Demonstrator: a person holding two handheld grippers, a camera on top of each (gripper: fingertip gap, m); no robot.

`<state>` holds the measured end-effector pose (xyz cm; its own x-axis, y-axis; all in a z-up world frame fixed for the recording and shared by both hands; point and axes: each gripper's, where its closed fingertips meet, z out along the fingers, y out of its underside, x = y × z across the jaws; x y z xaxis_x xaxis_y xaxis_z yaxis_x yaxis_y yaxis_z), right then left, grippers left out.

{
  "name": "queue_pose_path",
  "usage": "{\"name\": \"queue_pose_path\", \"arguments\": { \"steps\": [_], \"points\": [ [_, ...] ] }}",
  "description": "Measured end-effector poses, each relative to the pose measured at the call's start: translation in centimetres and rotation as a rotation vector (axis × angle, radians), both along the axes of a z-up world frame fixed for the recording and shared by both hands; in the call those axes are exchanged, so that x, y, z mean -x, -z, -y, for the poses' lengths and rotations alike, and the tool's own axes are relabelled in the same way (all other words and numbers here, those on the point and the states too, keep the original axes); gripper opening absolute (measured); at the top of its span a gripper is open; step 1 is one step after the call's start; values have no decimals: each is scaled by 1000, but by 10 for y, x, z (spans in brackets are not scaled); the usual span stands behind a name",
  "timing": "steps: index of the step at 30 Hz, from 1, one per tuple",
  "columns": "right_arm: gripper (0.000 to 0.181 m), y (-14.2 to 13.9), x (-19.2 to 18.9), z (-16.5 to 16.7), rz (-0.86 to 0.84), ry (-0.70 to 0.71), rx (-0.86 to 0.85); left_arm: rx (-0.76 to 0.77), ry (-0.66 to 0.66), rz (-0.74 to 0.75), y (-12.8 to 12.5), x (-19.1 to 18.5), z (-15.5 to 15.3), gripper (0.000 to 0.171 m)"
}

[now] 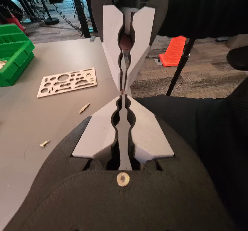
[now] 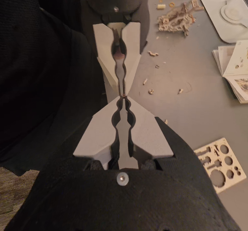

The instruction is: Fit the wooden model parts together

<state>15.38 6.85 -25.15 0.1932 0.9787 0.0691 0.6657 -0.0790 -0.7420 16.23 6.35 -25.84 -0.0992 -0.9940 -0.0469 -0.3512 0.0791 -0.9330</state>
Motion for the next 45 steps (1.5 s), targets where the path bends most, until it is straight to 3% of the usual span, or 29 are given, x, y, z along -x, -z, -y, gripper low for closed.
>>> {"name": "queue_pose_path", "arguments": {
  "steps": [2,5,10,15,19,36,45],
  "points": [
    [0,10,-10,-10,48,59,37,21,-35,-60,13,6,-4,8],
    [0,35,-21,-24,145,127,127,30,-82,-219,41,24,-2,5],
    [1,72,-21,-34,307,106,250,7,-104,-332,60,40,1,3],
    [1,92,-24,-40,440,70,304,-198,-152,-408,72,25,-10,3],
    [1,93,-22,-38,487,39,318,-426,-185,-470,85,16,-26,2],
    [0,96,-18,-41,706,1,344,-475,-145,-396,93,-8,-28,0],
    [0,96,-17,-40,922,-139,252,-463,-113,-424,94,13,-25,0]
  ]
}}
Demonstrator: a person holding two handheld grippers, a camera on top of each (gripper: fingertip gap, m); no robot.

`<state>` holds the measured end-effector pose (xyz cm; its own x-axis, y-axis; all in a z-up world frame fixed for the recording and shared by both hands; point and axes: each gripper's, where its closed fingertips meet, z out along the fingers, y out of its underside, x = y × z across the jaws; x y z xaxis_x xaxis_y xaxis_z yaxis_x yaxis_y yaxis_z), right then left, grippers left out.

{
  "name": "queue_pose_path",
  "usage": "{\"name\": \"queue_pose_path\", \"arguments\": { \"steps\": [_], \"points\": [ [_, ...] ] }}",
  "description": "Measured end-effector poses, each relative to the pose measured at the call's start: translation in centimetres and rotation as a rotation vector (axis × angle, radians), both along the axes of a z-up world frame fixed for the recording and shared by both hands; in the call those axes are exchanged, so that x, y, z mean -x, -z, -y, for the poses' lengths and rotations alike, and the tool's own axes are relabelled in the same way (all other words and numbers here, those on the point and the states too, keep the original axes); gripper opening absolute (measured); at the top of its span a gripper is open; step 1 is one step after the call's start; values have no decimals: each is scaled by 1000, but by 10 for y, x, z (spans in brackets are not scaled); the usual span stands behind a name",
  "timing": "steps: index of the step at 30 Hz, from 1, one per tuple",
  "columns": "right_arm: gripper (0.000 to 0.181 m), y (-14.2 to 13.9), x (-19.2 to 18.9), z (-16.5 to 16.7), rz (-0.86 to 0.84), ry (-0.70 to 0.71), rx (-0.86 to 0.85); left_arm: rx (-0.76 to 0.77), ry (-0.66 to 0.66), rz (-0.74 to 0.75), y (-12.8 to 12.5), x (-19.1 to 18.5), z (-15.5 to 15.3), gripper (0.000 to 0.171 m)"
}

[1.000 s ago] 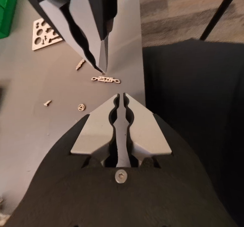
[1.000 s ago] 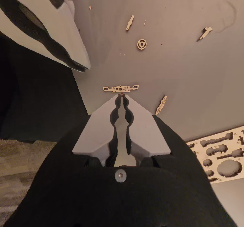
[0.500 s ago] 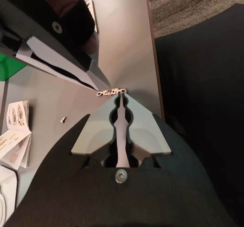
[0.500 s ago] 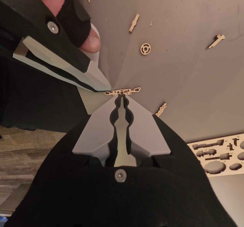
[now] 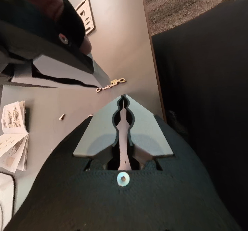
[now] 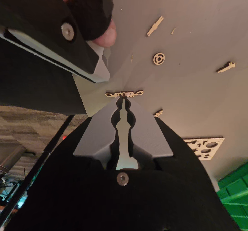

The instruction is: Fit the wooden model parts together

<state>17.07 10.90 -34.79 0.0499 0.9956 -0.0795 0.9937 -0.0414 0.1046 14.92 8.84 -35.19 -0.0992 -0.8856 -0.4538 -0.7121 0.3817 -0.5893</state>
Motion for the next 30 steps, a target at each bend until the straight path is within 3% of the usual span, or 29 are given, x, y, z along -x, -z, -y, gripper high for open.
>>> {"name": "queue_pose_path", "arguments": {
  "steps": [11,17,30],
  "points": [
    [0,2,0,0,48,-120,-21,-35,13,25,0,14,2,0],
    [0,2,0,0,10,-112,-26,-41,16,34,0,14,2,0],
    [0,3,1,0,-48,-182,74,-40,20,37,0,15,2,0]
  ]
}}
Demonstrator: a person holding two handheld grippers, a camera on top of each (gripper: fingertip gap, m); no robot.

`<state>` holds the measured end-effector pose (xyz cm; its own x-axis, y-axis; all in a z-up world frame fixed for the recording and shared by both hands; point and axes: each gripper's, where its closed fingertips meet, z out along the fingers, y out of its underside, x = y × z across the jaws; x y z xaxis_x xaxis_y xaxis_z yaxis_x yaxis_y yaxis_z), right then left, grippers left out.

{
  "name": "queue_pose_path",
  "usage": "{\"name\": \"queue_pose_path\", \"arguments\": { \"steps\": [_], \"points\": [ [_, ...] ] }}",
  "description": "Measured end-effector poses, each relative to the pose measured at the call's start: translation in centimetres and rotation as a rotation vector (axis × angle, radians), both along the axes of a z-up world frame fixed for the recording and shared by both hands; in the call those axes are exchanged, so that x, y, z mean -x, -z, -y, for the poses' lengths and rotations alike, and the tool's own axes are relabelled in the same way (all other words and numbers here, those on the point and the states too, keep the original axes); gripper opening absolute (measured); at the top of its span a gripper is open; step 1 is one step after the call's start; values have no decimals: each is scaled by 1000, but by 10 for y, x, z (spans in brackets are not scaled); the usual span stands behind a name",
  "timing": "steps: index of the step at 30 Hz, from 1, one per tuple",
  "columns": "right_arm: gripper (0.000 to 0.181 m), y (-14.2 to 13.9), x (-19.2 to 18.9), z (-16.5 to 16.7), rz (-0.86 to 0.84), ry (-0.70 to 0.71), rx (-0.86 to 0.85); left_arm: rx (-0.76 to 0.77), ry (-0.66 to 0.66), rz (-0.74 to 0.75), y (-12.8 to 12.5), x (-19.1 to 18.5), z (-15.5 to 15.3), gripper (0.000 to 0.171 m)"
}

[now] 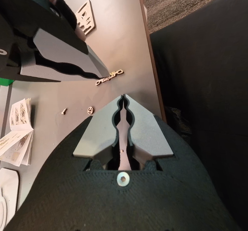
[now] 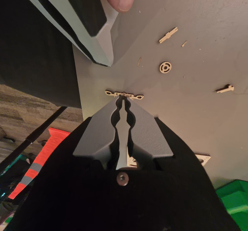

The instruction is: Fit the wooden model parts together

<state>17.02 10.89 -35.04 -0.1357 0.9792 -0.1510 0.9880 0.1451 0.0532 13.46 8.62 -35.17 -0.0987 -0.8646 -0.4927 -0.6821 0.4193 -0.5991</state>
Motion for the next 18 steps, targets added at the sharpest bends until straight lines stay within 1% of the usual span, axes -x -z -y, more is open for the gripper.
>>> {"name": "queue_pose_path", "arguments": {
  "steps": [4,9,14,18],
  "points": [
    [0,0,0,0,-35,-30,26,-11,1,2,0,-1,0,0],
    [0,-1,0,1,-70,-108,66,-10,3,2,0,-2,-1,0],
    [0,-1,0,0,-23,-149,117,-11,3,4,0,-5,-1,0],
    [0,0,0,0,35,-147,116,-14,3,4,0,-6,-1,0]
  ]
}}
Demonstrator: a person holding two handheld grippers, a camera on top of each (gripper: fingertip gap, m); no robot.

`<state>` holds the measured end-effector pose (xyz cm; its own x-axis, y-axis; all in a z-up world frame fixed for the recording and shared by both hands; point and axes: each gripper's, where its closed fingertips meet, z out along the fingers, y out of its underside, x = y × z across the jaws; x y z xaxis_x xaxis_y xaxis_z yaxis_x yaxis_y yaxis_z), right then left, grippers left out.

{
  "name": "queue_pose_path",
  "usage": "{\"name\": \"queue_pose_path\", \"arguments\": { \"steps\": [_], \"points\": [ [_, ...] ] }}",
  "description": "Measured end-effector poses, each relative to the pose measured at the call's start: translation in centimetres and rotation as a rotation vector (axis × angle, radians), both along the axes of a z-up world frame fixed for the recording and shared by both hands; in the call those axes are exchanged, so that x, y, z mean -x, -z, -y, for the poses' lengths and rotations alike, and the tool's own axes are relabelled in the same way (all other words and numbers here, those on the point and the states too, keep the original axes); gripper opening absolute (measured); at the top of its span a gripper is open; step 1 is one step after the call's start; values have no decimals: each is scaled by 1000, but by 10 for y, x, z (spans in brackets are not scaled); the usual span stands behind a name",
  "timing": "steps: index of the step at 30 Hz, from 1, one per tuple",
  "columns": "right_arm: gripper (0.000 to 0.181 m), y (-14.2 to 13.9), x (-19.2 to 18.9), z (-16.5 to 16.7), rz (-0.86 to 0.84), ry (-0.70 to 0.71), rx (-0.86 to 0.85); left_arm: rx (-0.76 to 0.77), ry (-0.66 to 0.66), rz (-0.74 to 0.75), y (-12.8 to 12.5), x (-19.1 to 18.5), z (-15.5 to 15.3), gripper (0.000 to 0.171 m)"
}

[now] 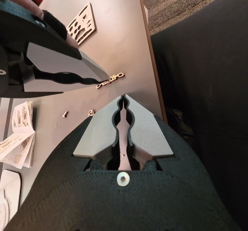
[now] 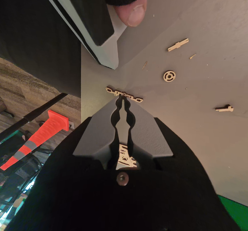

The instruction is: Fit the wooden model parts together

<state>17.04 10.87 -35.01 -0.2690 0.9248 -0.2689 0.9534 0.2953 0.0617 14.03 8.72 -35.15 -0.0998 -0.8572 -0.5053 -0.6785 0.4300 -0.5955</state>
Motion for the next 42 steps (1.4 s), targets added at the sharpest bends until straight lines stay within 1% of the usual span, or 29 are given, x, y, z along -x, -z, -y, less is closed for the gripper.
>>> {"name": "queue_pose_path", "arguments": {
  "steps": [6,14,17,20,23,25,27,30,34,38,42],
  "points": [
    [0,0,0,0,71,-2,12,-1,-1,-1,0,0,0,0],
    [0,1,1,0,139,-23,-58,-9,-2,-4,0,0,0,0],
    [0,2,1,0,120,9,-45,-13,-2,-3,1,0,0,0],
    [0,1,1,0,106,4,-88,-16,2,1,0,0,0,0],
    [1,0,-4,1,53,59,-113,-20,2,2,0,1,-1,0],
    [11,-1,-2,1,10,133,-113,-14,1,4,0,1,-1,0],
    [22,-3,1,-3,-27,153,-157,-18,1,4,0,0,-1,0],
    [24,-10,2,-8,-80,185,-184,-21,-1,4,0,0,-1,0],
    [16,-16,-2,-8,-138,230,-170,-14,-3,5,1,0,-2,0],
    [1,-17,2,-8,-231,273,-154,-12,-4,6,1,0,-2,0],
    [1,-15,1,-9,-346,374,-126,-7,-5,5,1,0,-2,0]
  ]
}}
